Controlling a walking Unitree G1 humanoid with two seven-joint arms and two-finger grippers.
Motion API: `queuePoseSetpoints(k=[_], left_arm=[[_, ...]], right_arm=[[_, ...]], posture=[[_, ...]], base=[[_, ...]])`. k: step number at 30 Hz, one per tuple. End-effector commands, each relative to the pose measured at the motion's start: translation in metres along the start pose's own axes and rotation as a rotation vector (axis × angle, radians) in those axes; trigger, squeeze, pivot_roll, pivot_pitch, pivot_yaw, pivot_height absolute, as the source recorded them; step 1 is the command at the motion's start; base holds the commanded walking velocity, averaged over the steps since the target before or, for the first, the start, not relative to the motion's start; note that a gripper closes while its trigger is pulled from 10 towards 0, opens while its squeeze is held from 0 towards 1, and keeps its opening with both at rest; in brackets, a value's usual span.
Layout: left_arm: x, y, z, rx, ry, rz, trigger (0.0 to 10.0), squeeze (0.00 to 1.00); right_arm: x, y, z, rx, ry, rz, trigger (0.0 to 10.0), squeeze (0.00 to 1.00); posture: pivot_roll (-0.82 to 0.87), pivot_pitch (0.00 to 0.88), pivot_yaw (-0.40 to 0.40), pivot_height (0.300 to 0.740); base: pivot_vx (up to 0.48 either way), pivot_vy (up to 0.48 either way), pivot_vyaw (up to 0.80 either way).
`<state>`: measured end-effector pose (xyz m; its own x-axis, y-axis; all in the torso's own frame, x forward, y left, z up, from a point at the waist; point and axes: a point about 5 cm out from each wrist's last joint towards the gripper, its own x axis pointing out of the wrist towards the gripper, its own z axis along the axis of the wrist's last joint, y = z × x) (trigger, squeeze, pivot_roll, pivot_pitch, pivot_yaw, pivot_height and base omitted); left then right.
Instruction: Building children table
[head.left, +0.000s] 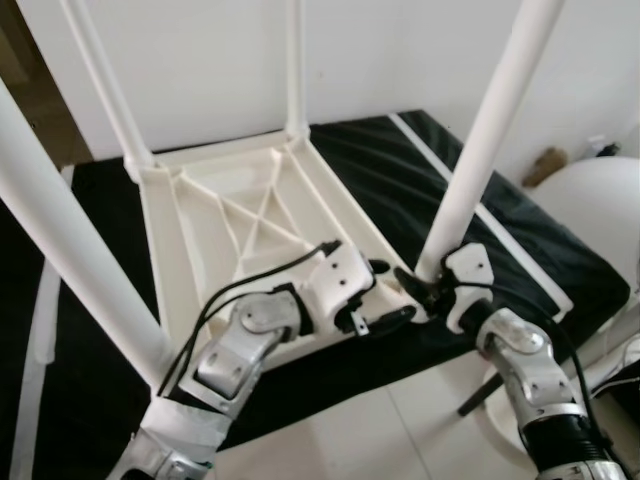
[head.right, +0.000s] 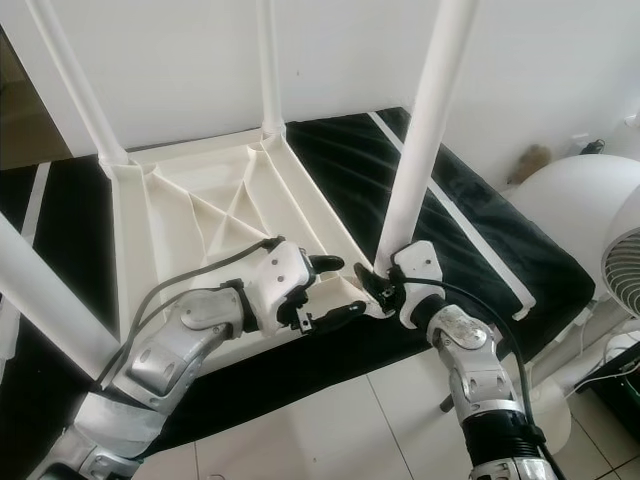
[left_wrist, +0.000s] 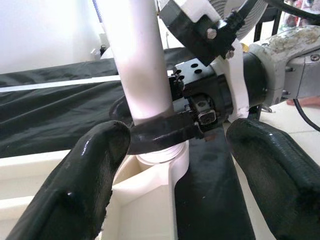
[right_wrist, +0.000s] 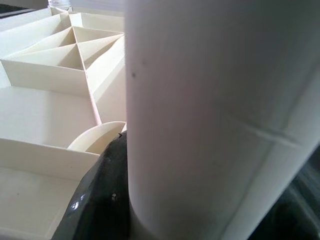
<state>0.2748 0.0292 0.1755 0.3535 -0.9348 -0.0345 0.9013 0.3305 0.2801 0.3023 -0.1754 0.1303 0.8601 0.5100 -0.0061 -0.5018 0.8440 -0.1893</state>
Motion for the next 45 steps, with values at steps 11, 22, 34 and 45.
queuePoseSetpoints(k=[11, 22, 34, 45], left_arm=[[-0.002, -0.006, -0.007, -0.022, 0.018, -0.018, 10.0, 0.00], [-0.001, -0.007, -0.012, 0.004, 0.042, -0.024, 10.0, 0.00], [0.000, -0.005, -0.022, -0.026, 0.048, 0.010, 10.0, 0.00], [-0.003, -0.006, -0.031, -0.088, 0.038, 0.033, 10.0, 0.00]], right_arm=[[-0.010, 0.009, -0.009, 0.073, 0.035, -0.119, 10.0, 0.00], [-0.014, 0.007, -0.009, 0.130, 0.045, -0.429, 10.0, 0.00], [-0.011, 0.021, -0.013, 0.245, 0.069, -0.740, 10.0, 0.00], [-0.001, 0.041, -0.011, 0.270, 0.092, -0.737, 10.0, 0.00]], posture=[[-0.10, 0.037, 0.003, 0.740], [-0.12, 0.030, 0.011, 0.740], [-0.11, 0.016, 0.009, 0.740], [-0.11, 0.008, 0.015, 0.740]], base=[[0.000, 0.000, 0.00], [0.000, 0.000, 0.00], [0.000, 0.000, 0.00], [0.000, 0.000, 0.00]])
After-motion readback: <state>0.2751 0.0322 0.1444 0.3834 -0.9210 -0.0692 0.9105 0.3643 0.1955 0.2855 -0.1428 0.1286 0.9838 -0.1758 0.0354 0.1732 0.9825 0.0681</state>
